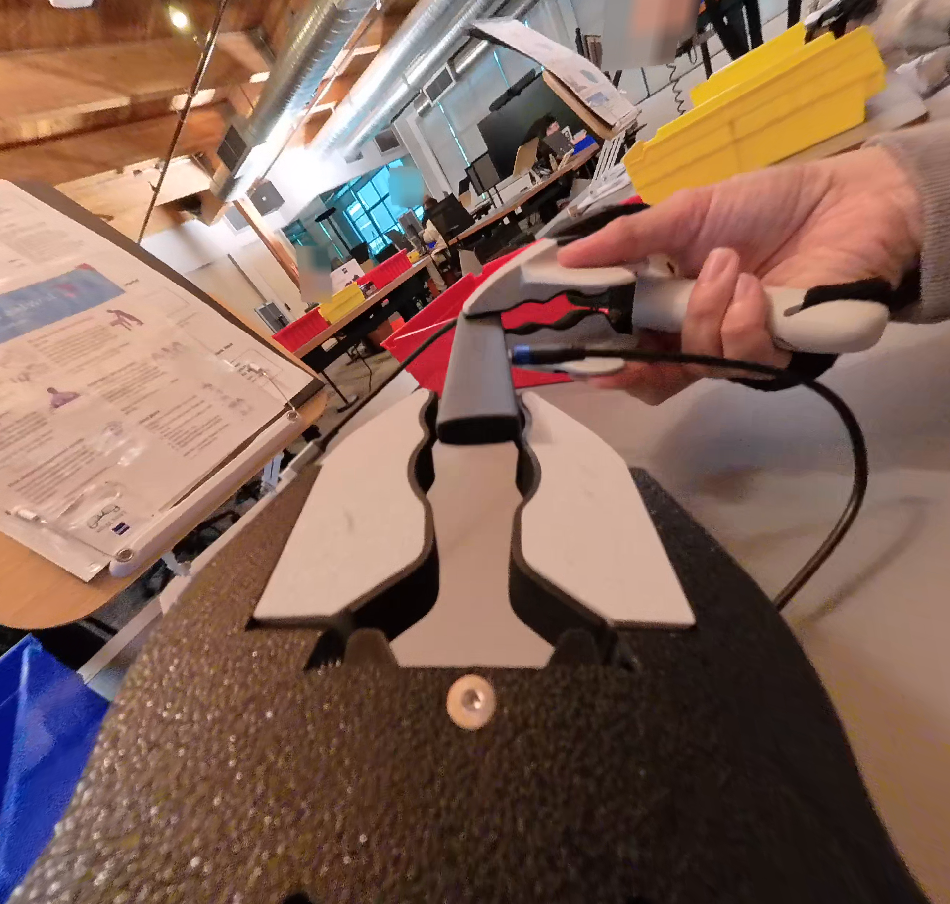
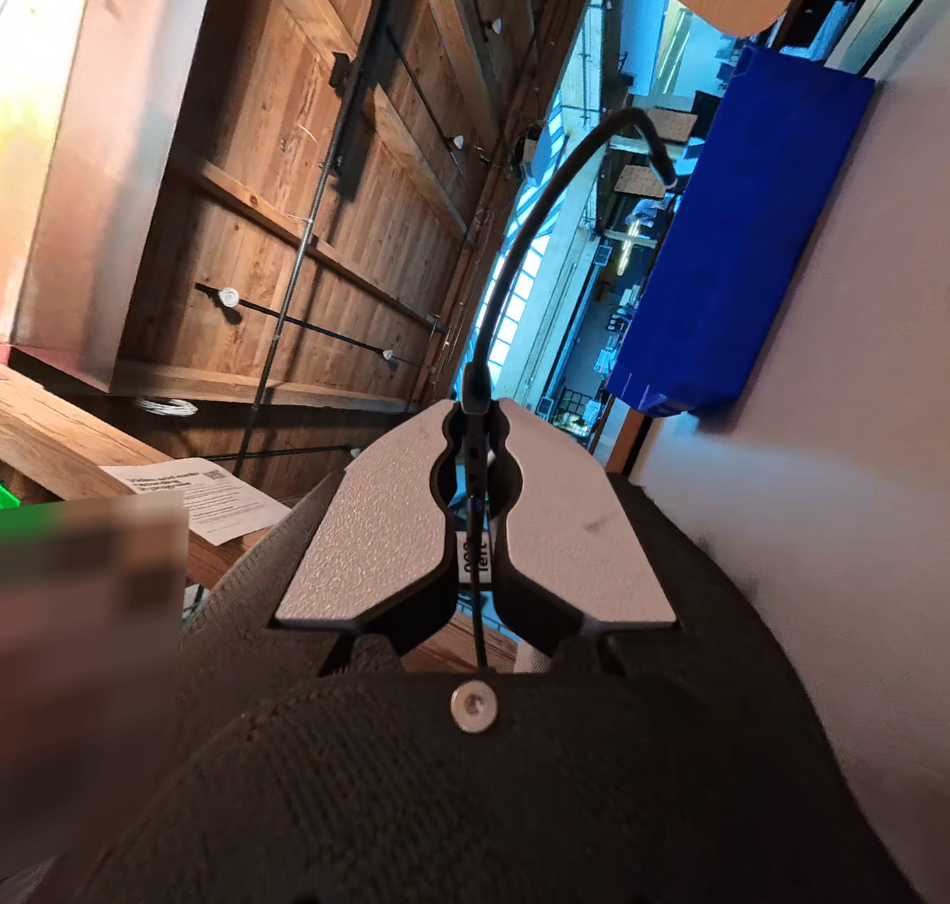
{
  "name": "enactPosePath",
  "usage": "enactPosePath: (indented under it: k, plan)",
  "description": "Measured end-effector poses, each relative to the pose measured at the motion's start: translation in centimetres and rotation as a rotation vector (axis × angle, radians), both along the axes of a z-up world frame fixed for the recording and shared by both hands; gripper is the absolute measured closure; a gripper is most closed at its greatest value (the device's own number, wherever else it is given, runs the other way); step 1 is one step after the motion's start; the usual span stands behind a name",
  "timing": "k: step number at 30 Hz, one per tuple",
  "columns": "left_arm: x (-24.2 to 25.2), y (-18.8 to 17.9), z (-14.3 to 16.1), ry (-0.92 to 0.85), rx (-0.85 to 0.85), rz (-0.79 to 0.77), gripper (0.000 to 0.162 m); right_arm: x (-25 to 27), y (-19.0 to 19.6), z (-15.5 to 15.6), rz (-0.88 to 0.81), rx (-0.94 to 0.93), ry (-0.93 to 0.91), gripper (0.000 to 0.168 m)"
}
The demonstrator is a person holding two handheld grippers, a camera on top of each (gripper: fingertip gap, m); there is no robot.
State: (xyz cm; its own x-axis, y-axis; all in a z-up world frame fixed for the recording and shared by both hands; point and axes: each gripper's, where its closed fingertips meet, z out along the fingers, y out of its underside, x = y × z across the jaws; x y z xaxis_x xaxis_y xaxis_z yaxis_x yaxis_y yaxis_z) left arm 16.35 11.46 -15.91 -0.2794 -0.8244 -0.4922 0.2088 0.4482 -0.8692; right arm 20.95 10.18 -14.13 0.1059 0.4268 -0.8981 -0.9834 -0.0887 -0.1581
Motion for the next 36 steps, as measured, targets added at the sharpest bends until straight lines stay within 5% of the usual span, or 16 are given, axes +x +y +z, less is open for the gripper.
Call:
enactPosePath:
  k: [3,5,7,9,15,36]
  plan:
    - [-0.4,-0.2,0.5,-0.009,-0.018,-0.017,0.161,-0.2,0.0,0.2,0.006,0.006,-0.01,0.159]
    - [-0.4,-0.4,0.7,-0.011,-0.038,-0.03,0.152,0.2,0.0,0.3,-0.02,0.007,-0.001,0.159]
    - [-0.4,-0.6,-0.1,0.026,-0.024,-0.056,0.124,0.9,-0.1,0.3,-0.053,0.003,-0.014,0.159]
    - [-0.5,-0.9,0.0,0.027,-0.037,-0.076,0.12,1.6,-0.3,0.1,-0.077,0.0,-0.006,0.159]
    - [-0.1,-0.9,0.0,0.026,-0.047,-0.03,0.139,1.4,-0.2,0.0,-0.08,-0.006,0.002,0.159]
    - [1.1,-1.0,-0.5,0.057,-0.061,0.106,0.139,2.2,-0.5,0.3,-0.14,-0.045,-0.082,0.159]
